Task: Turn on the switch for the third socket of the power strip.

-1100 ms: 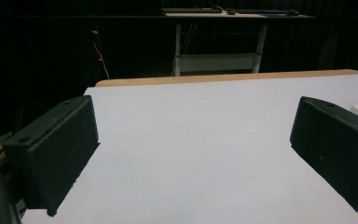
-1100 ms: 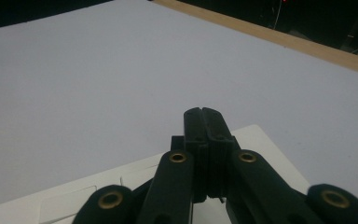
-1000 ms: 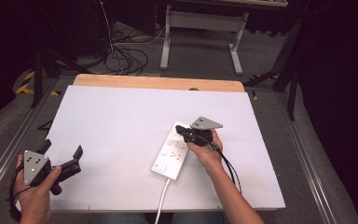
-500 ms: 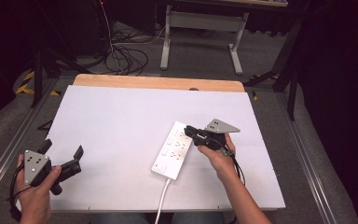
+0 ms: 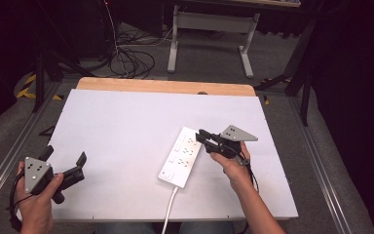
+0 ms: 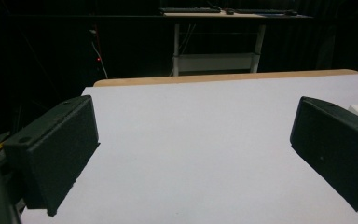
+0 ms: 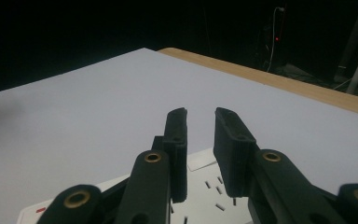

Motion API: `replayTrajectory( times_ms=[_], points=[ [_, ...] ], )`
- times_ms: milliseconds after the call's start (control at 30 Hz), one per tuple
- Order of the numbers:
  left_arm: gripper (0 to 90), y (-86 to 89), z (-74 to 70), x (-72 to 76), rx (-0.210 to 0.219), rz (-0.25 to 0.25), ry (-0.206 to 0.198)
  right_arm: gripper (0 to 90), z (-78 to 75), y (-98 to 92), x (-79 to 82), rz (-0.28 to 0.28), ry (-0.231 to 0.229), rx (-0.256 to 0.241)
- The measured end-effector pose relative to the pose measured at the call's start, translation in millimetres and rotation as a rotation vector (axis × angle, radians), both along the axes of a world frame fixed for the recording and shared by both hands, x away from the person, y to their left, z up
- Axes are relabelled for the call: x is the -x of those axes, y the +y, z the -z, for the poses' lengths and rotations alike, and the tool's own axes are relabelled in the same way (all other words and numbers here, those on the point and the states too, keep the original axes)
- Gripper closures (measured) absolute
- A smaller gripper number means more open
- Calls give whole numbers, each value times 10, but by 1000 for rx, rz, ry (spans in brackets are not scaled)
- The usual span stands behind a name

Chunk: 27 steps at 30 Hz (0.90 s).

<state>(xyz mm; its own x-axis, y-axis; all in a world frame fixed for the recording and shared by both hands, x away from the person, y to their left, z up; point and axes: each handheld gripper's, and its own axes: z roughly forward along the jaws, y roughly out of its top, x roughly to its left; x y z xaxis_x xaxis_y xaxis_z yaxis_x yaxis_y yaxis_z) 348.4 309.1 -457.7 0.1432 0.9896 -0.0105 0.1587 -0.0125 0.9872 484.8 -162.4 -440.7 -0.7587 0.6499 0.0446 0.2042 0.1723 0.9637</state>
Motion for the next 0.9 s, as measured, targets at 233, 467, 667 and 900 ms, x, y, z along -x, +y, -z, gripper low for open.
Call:
replayTrajectory(
  times_ms=[233, 467, 667, 900],
  points=[
    [15, -2, 2, -1, -1, 1, 2, 693, -27, -65, 18, -6, -20, -50],
    [15, -9, -1, 1, -2, 5, 4, 686, -27, -160, 46, 4, -25, -73],
    [15, -8, 0, -1, -1, 4, 5, 643, -26, -246, 75, 12, -31, -78],
    [15, -14, 0, -4, -5, 4, 2, 505, -6, -383, 85, 37, -6, -131]
  ],
)
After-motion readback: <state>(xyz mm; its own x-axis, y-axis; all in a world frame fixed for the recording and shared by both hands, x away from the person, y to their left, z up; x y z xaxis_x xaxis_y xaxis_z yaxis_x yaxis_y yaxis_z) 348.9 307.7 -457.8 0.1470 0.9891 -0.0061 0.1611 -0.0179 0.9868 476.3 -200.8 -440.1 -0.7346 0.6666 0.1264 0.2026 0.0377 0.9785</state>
